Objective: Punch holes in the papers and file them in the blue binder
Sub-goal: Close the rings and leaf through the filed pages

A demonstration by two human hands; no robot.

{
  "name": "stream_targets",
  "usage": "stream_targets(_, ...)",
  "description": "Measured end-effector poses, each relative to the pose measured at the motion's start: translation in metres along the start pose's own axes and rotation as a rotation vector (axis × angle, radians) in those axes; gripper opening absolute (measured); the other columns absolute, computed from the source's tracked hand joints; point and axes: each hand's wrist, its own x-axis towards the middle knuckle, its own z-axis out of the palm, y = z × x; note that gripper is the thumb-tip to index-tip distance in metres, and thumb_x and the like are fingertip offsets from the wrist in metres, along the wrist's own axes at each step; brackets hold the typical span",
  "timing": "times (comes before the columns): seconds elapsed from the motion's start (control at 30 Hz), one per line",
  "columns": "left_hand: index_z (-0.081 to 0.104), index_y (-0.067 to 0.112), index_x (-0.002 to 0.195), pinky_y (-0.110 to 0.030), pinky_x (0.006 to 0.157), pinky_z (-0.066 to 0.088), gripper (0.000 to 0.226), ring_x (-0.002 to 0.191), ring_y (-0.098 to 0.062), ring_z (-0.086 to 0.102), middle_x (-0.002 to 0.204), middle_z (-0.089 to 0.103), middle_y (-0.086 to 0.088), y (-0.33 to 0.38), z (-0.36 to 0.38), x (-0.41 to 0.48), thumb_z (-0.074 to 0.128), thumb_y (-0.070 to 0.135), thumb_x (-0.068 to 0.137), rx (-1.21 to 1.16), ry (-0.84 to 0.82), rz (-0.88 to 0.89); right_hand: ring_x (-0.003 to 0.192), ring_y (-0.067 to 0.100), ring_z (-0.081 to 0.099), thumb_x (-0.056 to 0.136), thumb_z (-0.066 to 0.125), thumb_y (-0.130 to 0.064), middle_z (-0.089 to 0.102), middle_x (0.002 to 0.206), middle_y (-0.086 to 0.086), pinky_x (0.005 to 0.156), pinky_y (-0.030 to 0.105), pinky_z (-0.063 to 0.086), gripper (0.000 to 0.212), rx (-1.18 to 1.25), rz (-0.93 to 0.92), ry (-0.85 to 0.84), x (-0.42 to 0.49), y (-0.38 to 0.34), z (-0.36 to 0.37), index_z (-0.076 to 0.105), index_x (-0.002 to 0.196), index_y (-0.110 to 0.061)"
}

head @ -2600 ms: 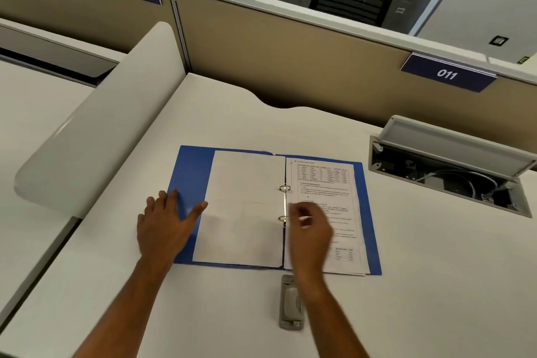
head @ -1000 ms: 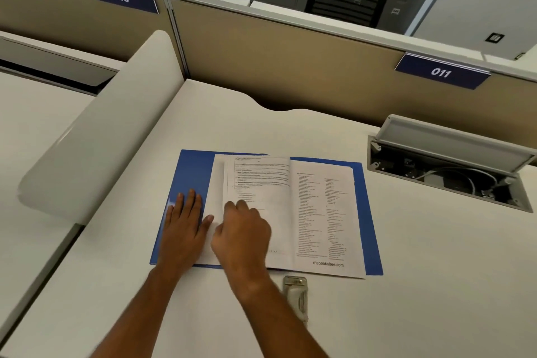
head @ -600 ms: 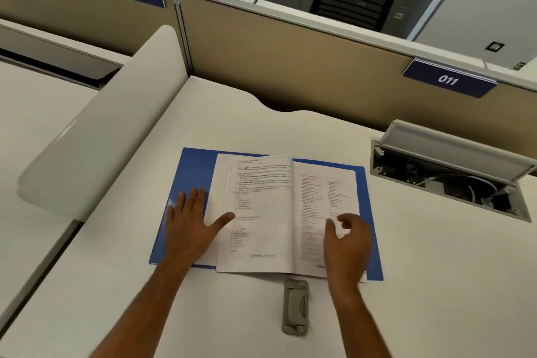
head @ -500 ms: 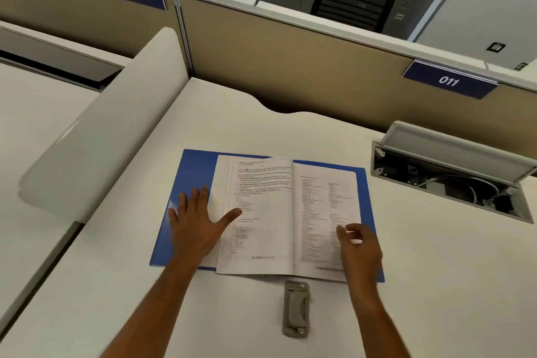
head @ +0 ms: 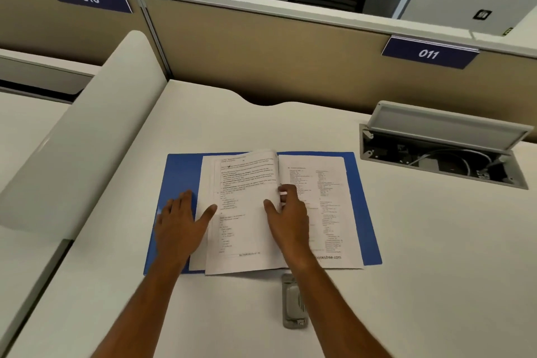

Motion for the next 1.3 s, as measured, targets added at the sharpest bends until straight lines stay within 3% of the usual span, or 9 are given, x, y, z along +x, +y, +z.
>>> stream_targets(0.1, 0.027, 0.016, 0.164, -0.059, 0.124, 0.031, 0.09, 0.155, -0.039, 0.03, 0.167, 0.036, -0.013, 0.021, -0.003, -0.009, 0.043, 0.074, 0.097, 0.032, 0.062, 0.068, 0.128, 0.027, 0.059, 0.1, 0.062, -0.05, 0.066, 0.14, 0.003, 0.111, 0.048, 0.049, 0.057, -0.437, -0.209, -0.026, -0.012, 0.003, 0.01, 0.048, 0.151, -0.028)
stream_targets(0.17, 0.029, 0.016, 0.165, -0.055, 0.126, 0.026, 0.087, 0.159, -0.035, 0.023, 0.17, 0.032, -0.01, 0.042, 0.003, -0.02, 0.033, 0.072, 0.099, 0.08, 0.135, 0.279, 0.141, 0.031, 0.052, 0.102, 0.052, -0.06, 0.055, 0.156, 0.007, 0.117, 0.052, 0.042, 0.069, -0.647, -0.34, -0.097, -0.021, 0.009, 0.013, 0.039, 0.16, -0.026)
stream_targets(0.3, 0.02, 0.024, 0.167, -0.052, 0.129, 0.016, 0.077, 0.163, -0.027, 0.009, 0.176, 0.012, -0.001, 0.072, 0.033, -0.038, 0.02, 0.068, 0.105, 0.115, 0.048, 0.539, 0.164, 0.029, 0.024, 0.106, 0.038, -0.067, 0.026, 0.178, 0.001, 0.129, 0.053, 0.023, 0.073, -0.607, -0.277, -0.16, -0.027, 0.037, -0.012, 0.026, 0.169, -0.032)
stream_targets(0.47, 0.016, 0.024, 0.168, -0.058, 0.127, 0.024, 0.081, 0.163, -0.031, 0.008, 0.177, 0.007, -0.002, 0.053, 0.048, -0.034, 0.016, 0.072, 0.103, 0.289, -0.038, 0.496, 0.127, 0.038, 0.056, 0.093, 0.078, -0.042, 0.06, 0.141, 0.014, 0.099, 0.054, 0.052, 0.058, -0.487, 0.068, 0.36, -0.023, 0.092, -0.092, 0.061, 0.142, -0.016)
stream_targets(0.6, 0.021, 0.021, 0.167, -0.059, 0.127, 0.023, 0.082, 0.161, -0.034, 0.014, 0.176, 0.013, -0.005, 0.053, 0.046, -0.035, 0.018, 0.072, 0.102, 0.315, -0.012, 0.488, 0.126, 0.041, 0.052, 0.085, 0.087, -0.039, 0.055, 0.137, 0.014, 0.102, 0.058, 0.047, 0.067, -0.217, 0.418, 0.305, -0.022, 0.108, -0.109, 0.054, 0.139, -0.017)
stream_targets(0.83, 0.035, 0.019, 0.162, -0.058, 0.126, 0.026, 0.087, 0.159, -0.036, 0.023, 0.173, 0.025, -0.006, 0.07, 0.045, -0.033, 0.021, 0.074, 0.097, 0.303, -0.025, 0.427, 0.103, 0.033, 0.07, 0.08, 0.091, -0.034, 0.075, 0.107, 0.001, 0.099, 0.053, 0.048, 0.031, 0.097, 0.478, 0.398, -0.006, 0.109, -0.099, 0.068, 0.1, -0.026)
stream_targets(0.97, 0.039, 0.021, 0.16, -0.056, 0.125, 0.029, 0.088, 0.158, -0.033, 0.027, 0.171, 0.03, -0.004, 0.068, 0.043, -0.029, 0.023, 0.077, 0.094, 0.305, -0.029, 0.417, 0.083, 0.027, 0.078, 0.087, 0.087, -0.023, 0.078, 0.089, -0.002, 0.078, 0.043, 0.063, 0.015, 0.21, 0.369, 0.351, -0.008, 0.109, -0.112, 0.072, 0.085, -0.02)
stream_targets(1.17, 0.044, 0.023, 0.157, -0.051, 0.124, 0.031, 0.08, 0.157, -0.029, 0.031, 0.169, 0.036, -0.001, 0.061, 0.034, -0.024, 0.036, 0.072, 0.095, 0.248, -0.049, 0.411, 0.071, 0.006, 0.072, 0.096, 0.081, -0.027, 0.074, 0.079, -0.015, 0.063, 0.021, 0.052, 0.017, 0.109, 0.081, 0.397, -0.031, 0.052, -0.124, 0.075, 0.081, -0.021)
stream_targets(1.3, 0.07, 0.02, 0.131, -0.047, 0.112, 0.046, 0.043, 0.134, -0.028, 0.059, 0.141, 0.067, -0.004, 0.079, 0.013, -0.036, 0.058, 0.049, 0.102, -0.241, 0.034, 0.199, 0.073, 0.002, 0.069, 0.098, 0.076, -0.038, 0.072, 0.079, -0.016, 0.062, 0.017, 0.053, 0.017, 0.023, -0.143, 0.265, -0.06, -0.009, -0.082, 0.076, 0.088, -0.023)
